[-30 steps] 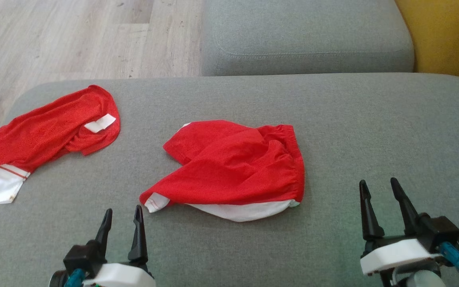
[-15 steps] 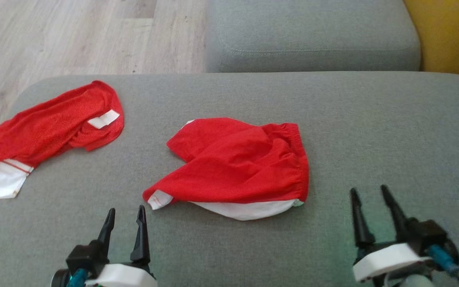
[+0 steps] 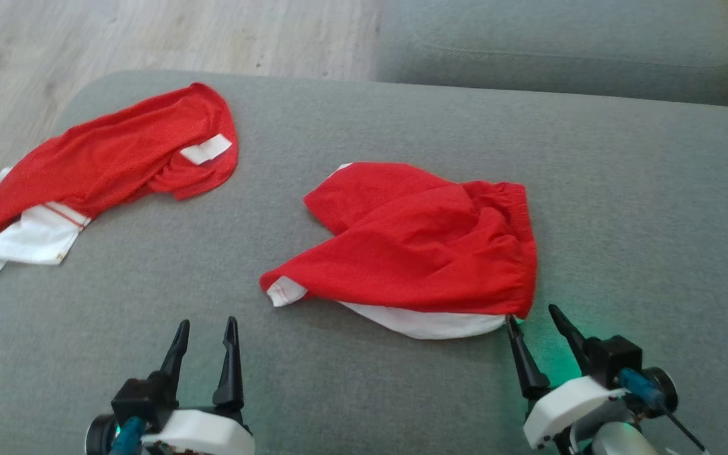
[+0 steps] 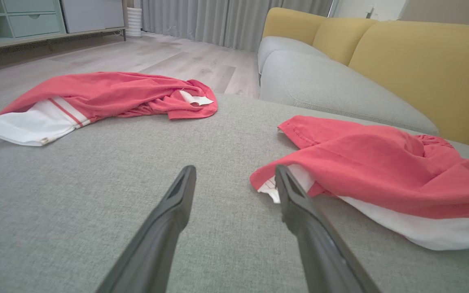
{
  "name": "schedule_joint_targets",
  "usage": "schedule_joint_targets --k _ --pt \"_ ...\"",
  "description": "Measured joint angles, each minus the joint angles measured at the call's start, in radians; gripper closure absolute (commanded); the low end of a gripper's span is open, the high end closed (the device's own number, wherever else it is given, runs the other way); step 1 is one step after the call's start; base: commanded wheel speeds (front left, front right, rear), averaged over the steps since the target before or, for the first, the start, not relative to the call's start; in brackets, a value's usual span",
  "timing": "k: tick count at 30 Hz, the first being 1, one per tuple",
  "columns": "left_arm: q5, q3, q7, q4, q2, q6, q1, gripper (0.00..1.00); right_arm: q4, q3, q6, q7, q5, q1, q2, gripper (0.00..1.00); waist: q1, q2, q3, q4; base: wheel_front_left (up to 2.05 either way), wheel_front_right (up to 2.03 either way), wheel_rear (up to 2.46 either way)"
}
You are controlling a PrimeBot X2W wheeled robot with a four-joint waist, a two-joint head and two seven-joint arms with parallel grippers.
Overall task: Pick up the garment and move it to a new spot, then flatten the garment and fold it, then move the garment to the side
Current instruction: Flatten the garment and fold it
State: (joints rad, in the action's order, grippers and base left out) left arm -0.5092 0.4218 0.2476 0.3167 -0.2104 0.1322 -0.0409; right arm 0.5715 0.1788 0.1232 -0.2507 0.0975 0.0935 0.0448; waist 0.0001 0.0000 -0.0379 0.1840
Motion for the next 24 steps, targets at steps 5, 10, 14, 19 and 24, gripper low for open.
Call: schedule_joint_targets --k 5,10,14,19,24 --pt "0.0 0.002 0.0 0.001 0.0 0.0 0.0 0.0 0.071 0.016 0.0 0.0 0.02 0.026 0.0 0.0 0.0 0.0 -0.017 0.024 0.0 0.0 0.0" --pt "0.0 0.004 0.0 0.001 0.0 0.0 0.0 0.0 0.1 0.041 0.0 0.0 0.051 0.042 0.0 0.0 -0.0001 0.0 -0.021 0.031 0.0 0.0 0.0" --pt "0.0 0.007 0.0 0.002 -0.001 0.001 0.0 0.0 0.1 0.078 0.0 0.0 0.076 0.053 0.001 0.11 -0.0001 0.0 -0.02 0.027 0.0 0.0 0.0" --pt "0.0 0.016 -0.001 0.002 -0.002 0.001 0.0 0.0 0.101 0.107 0.0 0.0 0.078 0.064 0.001 0.55 -0.0001 0.0 -0.021 0.018 0.0 0.0 0.0" --pt "0.0 0.035 -0.01 0.009 0.0 -0.002 0.0 0.0 0.105 0.134 0.0 0.0 0.088 0.081 0.001 0.99 -0.0001 0.0 -0.025 0.009 0.0 0.0 0.0"
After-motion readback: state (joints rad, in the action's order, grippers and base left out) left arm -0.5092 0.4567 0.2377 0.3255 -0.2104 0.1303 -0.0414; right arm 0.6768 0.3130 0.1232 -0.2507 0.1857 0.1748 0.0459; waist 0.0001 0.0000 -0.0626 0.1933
